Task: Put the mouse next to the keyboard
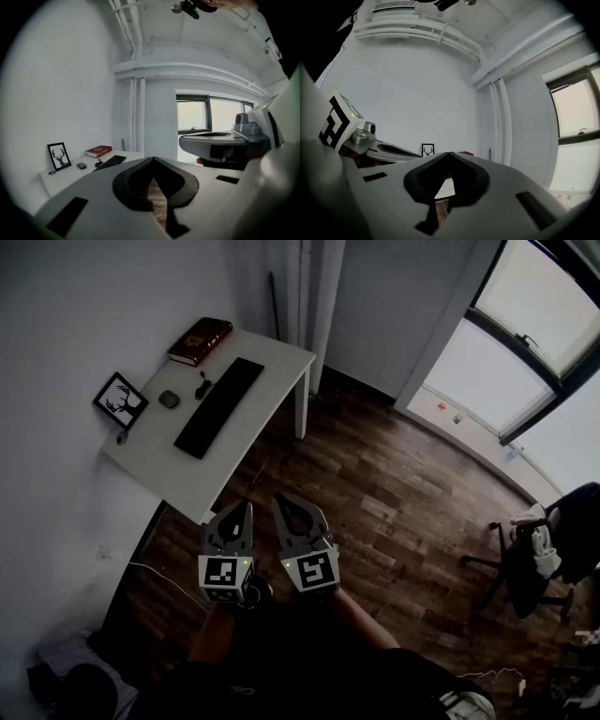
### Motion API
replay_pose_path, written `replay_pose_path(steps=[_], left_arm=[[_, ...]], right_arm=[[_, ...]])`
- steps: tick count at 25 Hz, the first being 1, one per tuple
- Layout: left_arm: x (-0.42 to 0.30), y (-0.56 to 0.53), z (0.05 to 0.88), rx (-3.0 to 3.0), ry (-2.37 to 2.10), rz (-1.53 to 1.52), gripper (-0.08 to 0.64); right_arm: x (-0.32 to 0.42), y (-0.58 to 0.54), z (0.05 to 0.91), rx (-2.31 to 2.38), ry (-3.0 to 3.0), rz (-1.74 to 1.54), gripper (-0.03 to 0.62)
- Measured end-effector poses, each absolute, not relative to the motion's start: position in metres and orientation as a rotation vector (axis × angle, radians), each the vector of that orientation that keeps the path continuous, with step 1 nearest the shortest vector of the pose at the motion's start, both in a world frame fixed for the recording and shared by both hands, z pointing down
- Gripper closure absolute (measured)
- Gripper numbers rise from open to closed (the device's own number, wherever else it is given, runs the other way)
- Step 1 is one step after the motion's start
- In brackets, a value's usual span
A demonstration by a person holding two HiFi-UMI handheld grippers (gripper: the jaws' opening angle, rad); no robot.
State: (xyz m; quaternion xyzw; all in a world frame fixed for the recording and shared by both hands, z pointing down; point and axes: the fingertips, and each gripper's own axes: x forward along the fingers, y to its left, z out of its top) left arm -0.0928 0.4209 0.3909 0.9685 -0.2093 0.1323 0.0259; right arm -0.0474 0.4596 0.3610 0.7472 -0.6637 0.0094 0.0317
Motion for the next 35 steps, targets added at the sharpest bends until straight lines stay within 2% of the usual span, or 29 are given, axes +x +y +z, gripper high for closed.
replay_pose_path(steps=[12, 18, 28, 35], left_arm=[[-0.072, 0.431, 0.394, 2.972, -0.653, 0.433, 0.558], [-0.096, 0.414, 0.422, 2.900, -0.758, 0.557, 0.558], [-0.117, 0.322, 0.459, 2.774, -0.832, 0.596, 0.558], [-0.121, 0.244, 0.444, 2.755, -0.840, 0.543, 0.558]], right_arm=[[-0.033, 0.457, 0.368, 2.234, -2.105, 0.086, 0.571], [-0.051, 0.432, 0.398, 2.108, -2.192, 0.201, 0.571], [-0.063, 0.340, 0.435, 1.903, -2.216, 0.250, 0.571], [-0.059, 0.249, 0.429, 1.893, -2.223, 0.259, 0.571]])
